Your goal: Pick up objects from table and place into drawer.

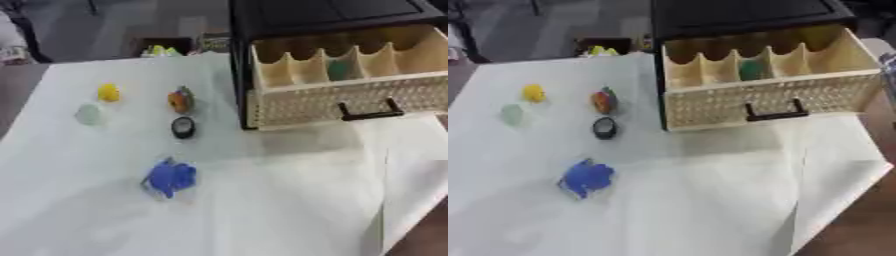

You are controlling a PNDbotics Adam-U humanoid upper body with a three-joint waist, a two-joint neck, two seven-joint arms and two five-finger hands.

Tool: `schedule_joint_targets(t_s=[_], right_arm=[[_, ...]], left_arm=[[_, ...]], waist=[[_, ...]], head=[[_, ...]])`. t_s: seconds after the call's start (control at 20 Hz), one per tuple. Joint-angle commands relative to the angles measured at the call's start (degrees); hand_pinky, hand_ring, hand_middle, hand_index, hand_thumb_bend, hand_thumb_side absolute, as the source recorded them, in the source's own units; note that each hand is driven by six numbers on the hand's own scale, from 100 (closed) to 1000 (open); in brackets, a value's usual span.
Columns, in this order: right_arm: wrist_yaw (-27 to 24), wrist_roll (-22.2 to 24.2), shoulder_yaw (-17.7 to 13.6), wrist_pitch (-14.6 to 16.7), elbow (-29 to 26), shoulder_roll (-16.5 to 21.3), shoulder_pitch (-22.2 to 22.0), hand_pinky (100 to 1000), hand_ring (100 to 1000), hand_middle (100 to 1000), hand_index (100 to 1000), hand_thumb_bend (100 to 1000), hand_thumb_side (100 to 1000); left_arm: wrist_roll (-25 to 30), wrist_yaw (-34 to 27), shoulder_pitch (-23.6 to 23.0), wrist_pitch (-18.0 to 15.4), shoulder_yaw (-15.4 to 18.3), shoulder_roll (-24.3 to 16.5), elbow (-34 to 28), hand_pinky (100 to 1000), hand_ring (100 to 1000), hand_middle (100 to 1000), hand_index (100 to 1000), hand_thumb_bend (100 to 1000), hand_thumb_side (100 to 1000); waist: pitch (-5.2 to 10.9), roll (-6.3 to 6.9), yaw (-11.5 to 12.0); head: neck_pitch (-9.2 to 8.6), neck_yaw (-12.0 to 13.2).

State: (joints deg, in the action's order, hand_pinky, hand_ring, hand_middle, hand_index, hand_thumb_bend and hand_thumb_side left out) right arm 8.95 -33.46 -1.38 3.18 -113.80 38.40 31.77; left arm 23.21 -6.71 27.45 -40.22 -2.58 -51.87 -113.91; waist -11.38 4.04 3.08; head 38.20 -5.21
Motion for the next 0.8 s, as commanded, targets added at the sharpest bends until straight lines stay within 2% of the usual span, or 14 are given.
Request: schedule_joint_targets(t_s=[0.05, 0.1, 0.3, 0.55, 0.8], right_arm=[[0.2, 0.0, -0.2, -0.1, -0.8, 0.6, 1.0, 386, 556, 511, 729, 234, 817], [0.2, 0.1, -0.2, -0.1, -0.8, 0.6, 1.1, 388, 556, 511, 729, 233, 817], [0.1, 0.1, -0.2, -0.1, -0.8, 0.3, 1.2, 390, 555, 510, 729, 226, 810], [-0.1, 0.3, -0.2, -0.2, -0.8, 0.1, 1.3, 390, 553, 508, 728, 222, 798], [-0.3, 0.4, -0.3, -0.3, -0.8, -0.1, 1.2, 390, 552, 505, 726, 209, 779]], left_arm=[[11.3, 2.8, 2.1, -11.8, -1.2, -3.2, -0.3, 795, 963, 947, 1000, 100, 447], [11.1, 3.7, 2.8, -11.8, -1.8, -3.3, 0.3, 790, 958, 932, 984, 100, 501], [10.5, 7.4, 5.4, -11.8, -3.9, -2.5, 3.8, 787, 952, 915, 972, 100, 603], [11.6, 11.7, 7.9, -11.7, -6.0, -1.1, 8.0, 784, 952, 915, 1000, 100, 675], [13.2, 16.1, 9.8, -11.4, -7.8, 0.4, 12.1, 806, 976, 960, 1000, 100, 766]], waist=[[0.71, -0.14, -0.1], [0.74, -0.15, -0.2], [0.82, -0.21, -0.4], [0.82, -0.16, -0.5], [0.82, -0.08, -0.6]], head=[[-0.34, 0.5], [-0.27, 0.7], [-0.32, 1.1], [-0.56, 1.4], [-0.98, 1.6]])
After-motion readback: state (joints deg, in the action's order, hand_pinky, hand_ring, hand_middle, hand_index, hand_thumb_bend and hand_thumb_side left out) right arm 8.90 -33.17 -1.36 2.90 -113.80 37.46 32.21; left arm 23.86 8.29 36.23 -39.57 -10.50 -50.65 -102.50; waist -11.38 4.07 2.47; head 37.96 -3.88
